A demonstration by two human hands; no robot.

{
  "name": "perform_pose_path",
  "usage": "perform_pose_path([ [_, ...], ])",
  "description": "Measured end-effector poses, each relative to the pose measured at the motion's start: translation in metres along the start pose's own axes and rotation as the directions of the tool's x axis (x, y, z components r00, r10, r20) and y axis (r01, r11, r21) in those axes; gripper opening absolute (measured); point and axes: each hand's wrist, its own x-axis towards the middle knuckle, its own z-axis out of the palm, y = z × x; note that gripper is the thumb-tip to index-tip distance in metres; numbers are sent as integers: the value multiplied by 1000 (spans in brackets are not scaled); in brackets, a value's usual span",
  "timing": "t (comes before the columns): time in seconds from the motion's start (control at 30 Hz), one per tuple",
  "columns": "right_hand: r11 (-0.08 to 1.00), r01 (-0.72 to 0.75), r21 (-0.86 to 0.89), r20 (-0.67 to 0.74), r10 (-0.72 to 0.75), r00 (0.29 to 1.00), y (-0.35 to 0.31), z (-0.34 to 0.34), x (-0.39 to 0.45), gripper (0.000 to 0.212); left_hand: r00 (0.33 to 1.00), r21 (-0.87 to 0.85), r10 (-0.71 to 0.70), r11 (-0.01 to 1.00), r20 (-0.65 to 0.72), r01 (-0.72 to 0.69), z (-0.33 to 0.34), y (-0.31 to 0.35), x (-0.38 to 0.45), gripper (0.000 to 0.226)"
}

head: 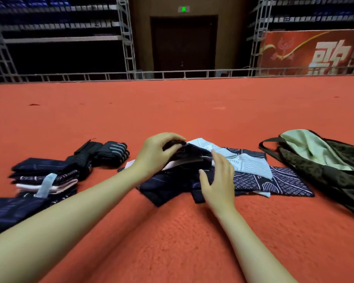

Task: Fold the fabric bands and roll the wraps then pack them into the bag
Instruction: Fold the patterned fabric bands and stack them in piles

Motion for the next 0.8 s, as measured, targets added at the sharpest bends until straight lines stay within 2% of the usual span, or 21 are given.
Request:
perform_pose_path([
  [0.1, 993, 81, 83, -37, -78, 996, -10, -15, 3, 66, 981, -38, 50, 998, 186, -44, -23, 34, -14, 14],
  [0.17, 979, 115, 171, 2, -117, 993, -13, -23, 2, 55, 974, -68, 47, 997, 223, -32, -35, 47, -19, 14],
  [0.3, 959, 73, 275, 149, -118, 982, -27, -31, -13, 24, 995, -71, -67, 995, 78, 73, -66, 54, -21, 16],
  [0.43, 948, 7, 317, 261, -94, 961, -27, -33, -16, 27, 960, -23, -271, 963, -71, 270, -83, 29, -24, 14],
  [0.53, 829, -194, 525, 258, 62, 964, -27, -36, -7, 26, 875, -100, -477, 878, -82, 469, -81, 4, -34, 13],
  [0.63, 689, -333, 644, 221, 250, 943, -20, -36, 0, 22, 799, -224, -601, 783, -31, 580, -63, -19, -49, 14],
  [0.73, 743, -413, 526, 211, 357, 910, -13, -33, 2, 24, 762, -284, -648, 735, -26, 616, -30, -36, -60, 14],
  [0.8, 793, -477, 380, 286, 390, 875, -10, -29, 1, 36, 745, -260, -666, 728, -47, 635, -6, -47, -69, 16],
])
